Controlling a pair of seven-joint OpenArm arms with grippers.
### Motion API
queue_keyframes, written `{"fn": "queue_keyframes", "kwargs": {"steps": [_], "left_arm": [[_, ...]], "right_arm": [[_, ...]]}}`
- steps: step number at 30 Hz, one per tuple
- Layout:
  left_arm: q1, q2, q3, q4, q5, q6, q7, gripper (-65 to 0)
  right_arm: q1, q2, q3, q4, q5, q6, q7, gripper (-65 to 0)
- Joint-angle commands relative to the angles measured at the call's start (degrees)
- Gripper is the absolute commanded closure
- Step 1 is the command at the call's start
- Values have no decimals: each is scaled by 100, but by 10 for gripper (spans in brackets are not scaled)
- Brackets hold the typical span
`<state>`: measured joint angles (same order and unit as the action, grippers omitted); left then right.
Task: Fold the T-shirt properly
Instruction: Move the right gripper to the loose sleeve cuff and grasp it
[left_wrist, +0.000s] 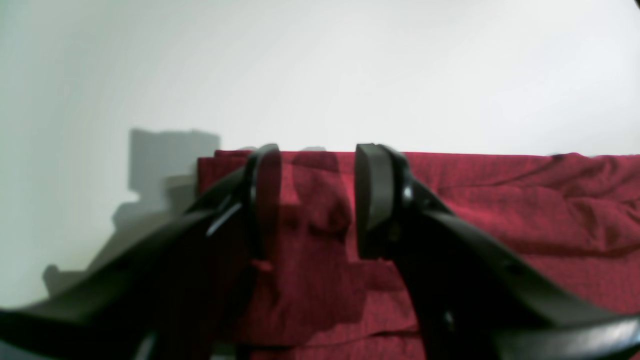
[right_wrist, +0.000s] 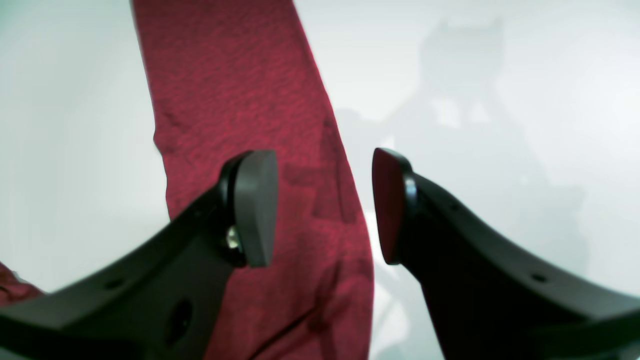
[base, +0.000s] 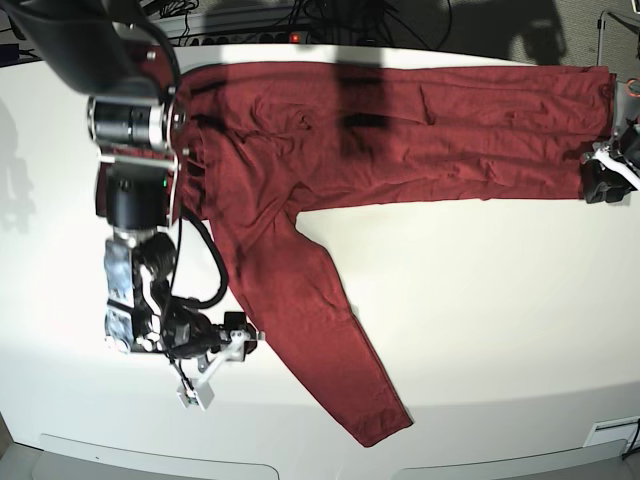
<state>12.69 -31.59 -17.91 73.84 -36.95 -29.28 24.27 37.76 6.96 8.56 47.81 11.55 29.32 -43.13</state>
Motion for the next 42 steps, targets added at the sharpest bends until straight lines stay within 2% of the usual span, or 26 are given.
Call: {"fn": "queue_keyframes", "kwargs": {"steps": [1,6,8,13,15,20,24,28,32,38,42], "left_arm": [[-48,-142,-50,83,-59,-26,-122,-241],[-46,-142,-48,83,-59,-26,-160,-241],[-46,-142,-48,83,-59,-26,-157,-241],[-46,-142,-48,83,-57,-26,-157,-241],[-46,-142,-48,83,-57,-26,-157,-241],[-46,-142,-48,83,-57,-26,-157,-241],[-48,-142,-48,83,-57,-26,-164,-241],[-48,-144,-48,83,-57,-28,-203,-241],[-48,-144,-48,83,-57,-26,-201,-241],[-46,-144,-50,83,-55,-28,-195,-241],[-46,-144,-48,83,-55,-28,-197,-241]], "right_arm": [[317,13,-2,-138,-61,-26,223,-305],[706,-96,0,-1163,-763,-205,772,-305],[732,-160,0,-1403,-957,-393,914,-305],[730,-350,0,-1801,-1534,-579,1187,-305],[728,-365,0,-1932,-1633,-719,1220,-305],[684,-363,0,-2037,-1908,-769,1220,-304],[680,-367,0,-2037,-1904,-787,968,-303],[647,-514,0,-2037,-1864,-780,767,-256],[553,-719,0,-2037,-1897,-780,822,-204],[507,-837,0,-2037,-2260,-841,977,-3],[509,-802,0,-2037,-2514,-922,1117,0]]}}
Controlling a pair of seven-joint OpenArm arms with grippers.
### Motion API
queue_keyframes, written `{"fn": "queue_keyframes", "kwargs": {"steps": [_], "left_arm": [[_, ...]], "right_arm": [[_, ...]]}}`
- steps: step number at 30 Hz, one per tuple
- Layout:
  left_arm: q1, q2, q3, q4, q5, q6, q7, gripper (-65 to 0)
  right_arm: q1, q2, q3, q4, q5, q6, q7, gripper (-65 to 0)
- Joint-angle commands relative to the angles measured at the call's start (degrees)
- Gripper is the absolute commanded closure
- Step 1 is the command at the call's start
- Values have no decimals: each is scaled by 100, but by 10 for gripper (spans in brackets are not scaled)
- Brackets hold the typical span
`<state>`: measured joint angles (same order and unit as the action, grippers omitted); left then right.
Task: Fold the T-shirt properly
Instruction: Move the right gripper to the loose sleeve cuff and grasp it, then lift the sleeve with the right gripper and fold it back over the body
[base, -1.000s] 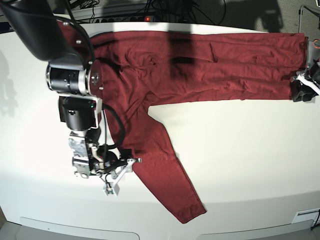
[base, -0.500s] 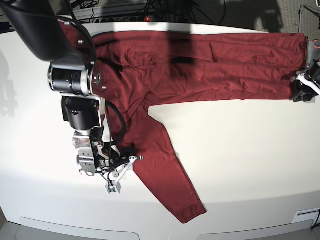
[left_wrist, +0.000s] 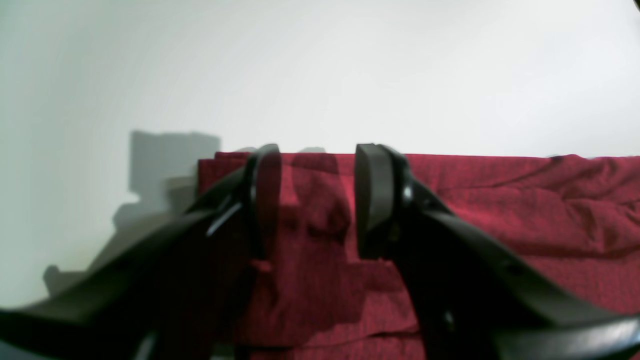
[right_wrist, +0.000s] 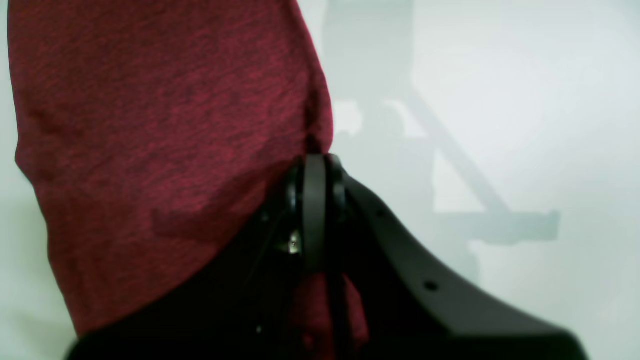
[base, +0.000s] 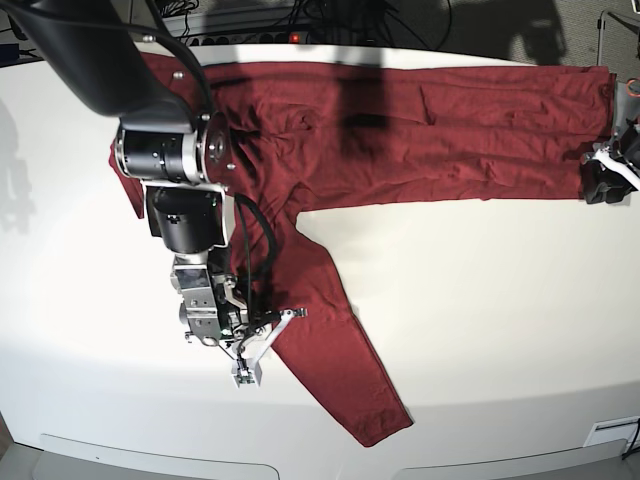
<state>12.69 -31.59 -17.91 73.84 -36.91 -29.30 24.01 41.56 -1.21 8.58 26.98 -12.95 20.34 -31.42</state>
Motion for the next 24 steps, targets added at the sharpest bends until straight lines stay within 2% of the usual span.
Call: {"fn": "queue_keyframes", "kwargs": {"steps": [1,5,10,15,19,21,24], "left_arm": [[-48,-144,-48,83,-59,-24,-173,-241],[-48,-146,-50,83,-59,-26,-168,-241],[-46,-144,-50,83,-57,-26,-170,-241],[-46,-146,-48,83,-52,-26,-164,-241],[-48,-144,-48,83,188,-24,-153,-241],[-46,-144,-48,83,380,-22,-153,-241],[-44,-146,-50,79,531,-22,-142,-241]], "right_arm": [[131,13,-2,48,-57,-22,22,0],[256,-26,-4,55,-35,26,140,0],[535,-227,-4,83,0,752,-282,0],[588,-503,-2,278,11,1080,-640,0],[588,-761,-2,450,664,1600,-1174,0],[588,-779,-4,553,1047,1884,-1506,0],[586,-779,-83,634,1843,1966,-1954,0]]}}
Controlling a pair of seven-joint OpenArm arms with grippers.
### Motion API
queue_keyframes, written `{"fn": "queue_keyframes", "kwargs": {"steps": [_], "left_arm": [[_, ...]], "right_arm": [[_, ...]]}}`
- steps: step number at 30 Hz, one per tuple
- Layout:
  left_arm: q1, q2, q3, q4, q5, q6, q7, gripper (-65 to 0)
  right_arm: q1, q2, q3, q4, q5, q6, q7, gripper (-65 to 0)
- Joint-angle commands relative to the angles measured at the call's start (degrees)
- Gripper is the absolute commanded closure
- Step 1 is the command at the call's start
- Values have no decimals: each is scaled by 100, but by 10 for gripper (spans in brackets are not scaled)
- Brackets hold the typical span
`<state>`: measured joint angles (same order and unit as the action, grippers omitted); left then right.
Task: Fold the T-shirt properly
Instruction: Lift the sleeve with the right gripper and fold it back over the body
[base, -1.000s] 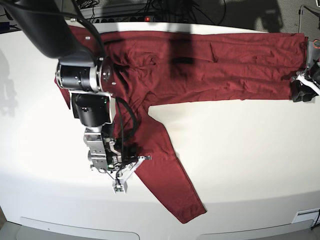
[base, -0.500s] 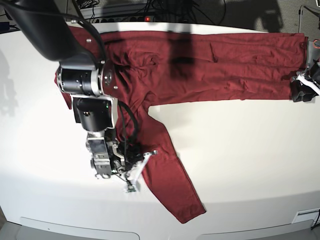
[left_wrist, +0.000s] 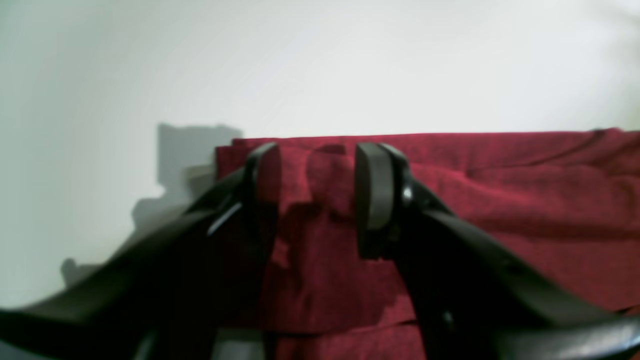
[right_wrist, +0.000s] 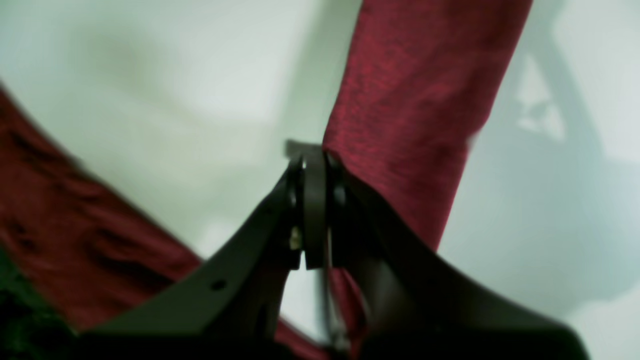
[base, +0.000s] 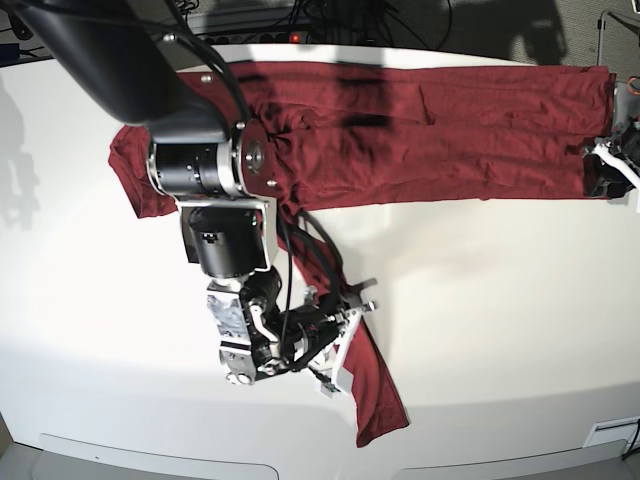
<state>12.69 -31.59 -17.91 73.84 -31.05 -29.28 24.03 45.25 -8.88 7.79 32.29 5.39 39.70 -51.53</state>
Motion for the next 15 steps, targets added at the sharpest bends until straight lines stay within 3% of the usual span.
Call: {"fn": "queue_keyframes", "kwargs": {"steps": [1,7,15], "left_arm": [[-44,-146,-48,79,-17,-22,-151,-241],[-46,-144,-48,79,-2,-22,-317,-241],[-48,-144,-48,79,0,-22,-354,-241]], "right_arm": [[216,-12,-35,114,170,30,-72,0],[22,-12,-262,114,1276,30,-713,0],[-197,-12,-398,114,3272,30,-1812,0]]}}
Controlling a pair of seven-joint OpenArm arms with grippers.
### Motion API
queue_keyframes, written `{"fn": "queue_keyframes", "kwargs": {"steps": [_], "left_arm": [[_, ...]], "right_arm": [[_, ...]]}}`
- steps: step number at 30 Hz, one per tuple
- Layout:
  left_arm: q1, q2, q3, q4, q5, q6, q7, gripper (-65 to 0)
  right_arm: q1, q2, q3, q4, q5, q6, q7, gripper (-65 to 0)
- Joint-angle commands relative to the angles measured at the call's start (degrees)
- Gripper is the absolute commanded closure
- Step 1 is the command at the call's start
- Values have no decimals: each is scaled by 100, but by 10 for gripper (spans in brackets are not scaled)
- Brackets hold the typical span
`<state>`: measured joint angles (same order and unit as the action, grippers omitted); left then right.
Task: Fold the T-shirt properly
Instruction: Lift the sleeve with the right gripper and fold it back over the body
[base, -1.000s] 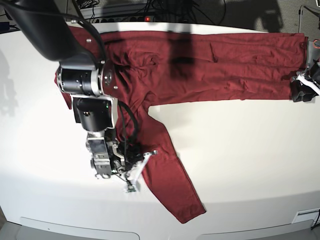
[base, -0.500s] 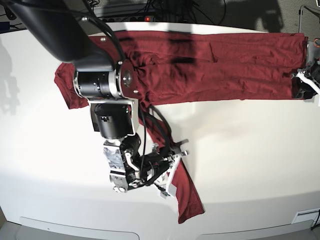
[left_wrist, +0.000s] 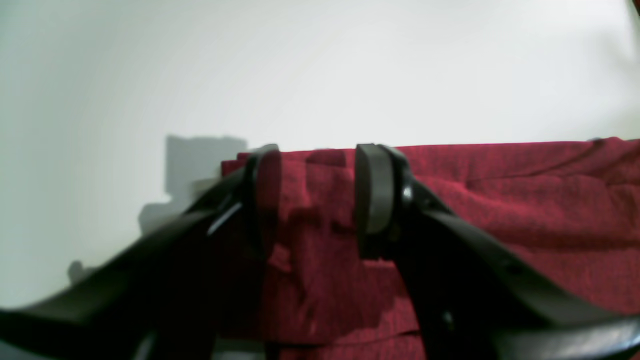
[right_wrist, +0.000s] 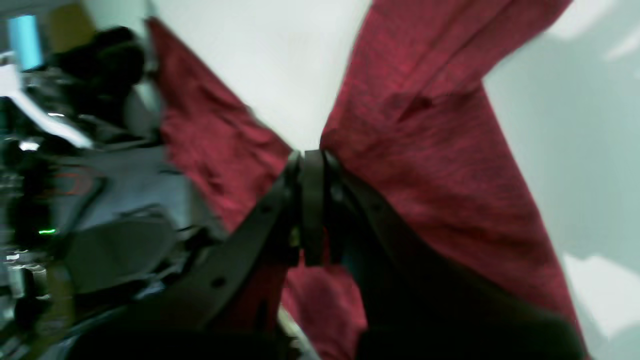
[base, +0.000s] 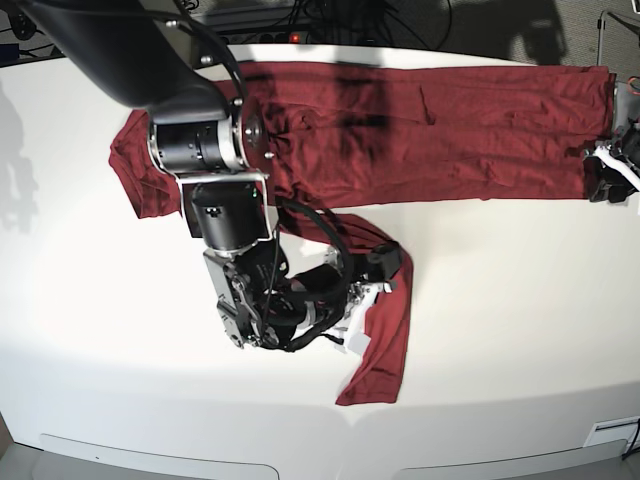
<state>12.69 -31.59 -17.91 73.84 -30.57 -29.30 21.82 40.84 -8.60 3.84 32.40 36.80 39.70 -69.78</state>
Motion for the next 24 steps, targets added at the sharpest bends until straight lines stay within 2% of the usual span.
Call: {"fn": "queue_keyframes", "kwargs": {"steps": [1,6,12,24], "left_arm": [[-48,-144,-48,79,-48,-20,-146,-241],[-48,-144,-50,79,-50,-17,-219,-241],[-48,-144,-48,79,-50,-7,-216,-241],[-46,-144,-48,79,-50,-7,-216,-241]], "right_arm": [[245,-40,-37,103,332,30,-107,0],[212,-40,-380,103,1589,30,-999,0],[-26,-40,-1067,103,3064,30,-1022,0],[-743,-40,-2201,103,4260,30,-1022,0]]}}
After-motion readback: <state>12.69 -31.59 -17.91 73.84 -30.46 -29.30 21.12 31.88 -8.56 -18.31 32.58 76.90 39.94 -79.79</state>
